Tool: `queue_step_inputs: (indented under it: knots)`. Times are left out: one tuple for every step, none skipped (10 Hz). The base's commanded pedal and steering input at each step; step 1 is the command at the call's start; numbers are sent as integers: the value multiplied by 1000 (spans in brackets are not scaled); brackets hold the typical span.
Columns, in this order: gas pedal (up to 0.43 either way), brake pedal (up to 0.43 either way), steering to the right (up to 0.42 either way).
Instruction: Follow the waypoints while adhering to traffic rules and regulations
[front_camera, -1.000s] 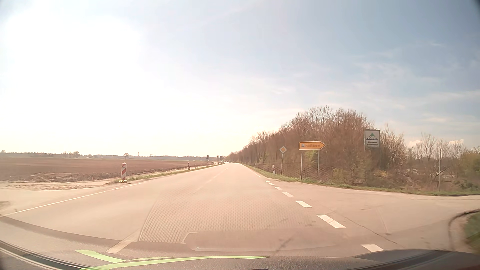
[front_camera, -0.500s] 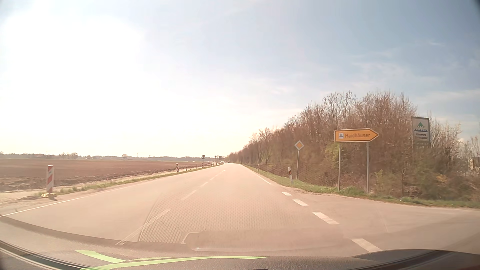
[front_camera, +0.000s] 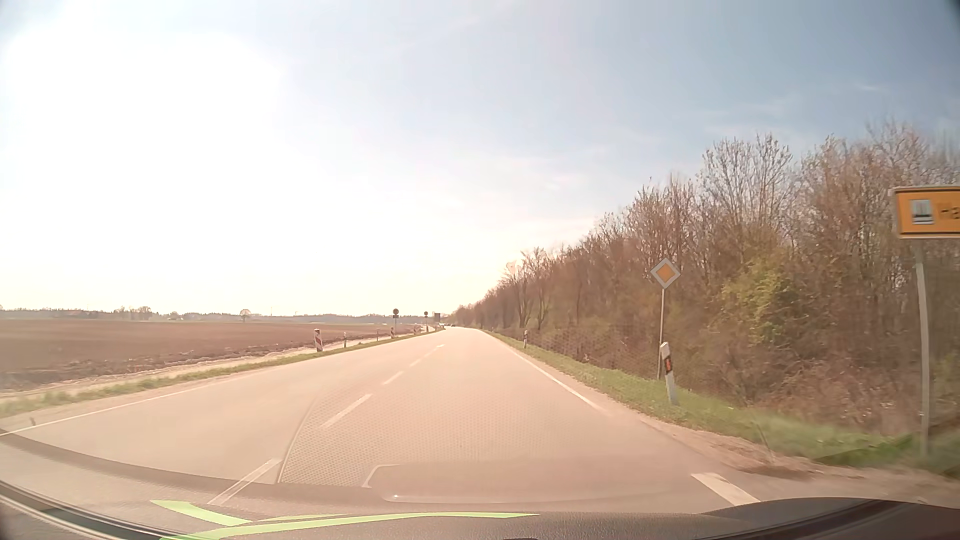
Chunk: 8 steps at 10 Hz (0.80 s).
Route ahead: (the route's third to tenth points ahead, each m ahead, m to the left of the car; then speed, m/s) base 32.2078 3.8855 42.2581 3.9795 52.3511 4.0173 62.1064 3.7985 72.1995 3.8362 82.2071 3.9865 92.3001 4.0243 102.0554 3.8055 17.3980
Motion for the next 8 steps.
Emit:
queue_step_inputs:
  knots:
    - [138,0,1]
    - [138,0,1]
    - [138,0,0]
    - [138,0,0]
    - [138,0,0]
    - [138,0,0]
    - [138,0,0]
    - [138,0,0]
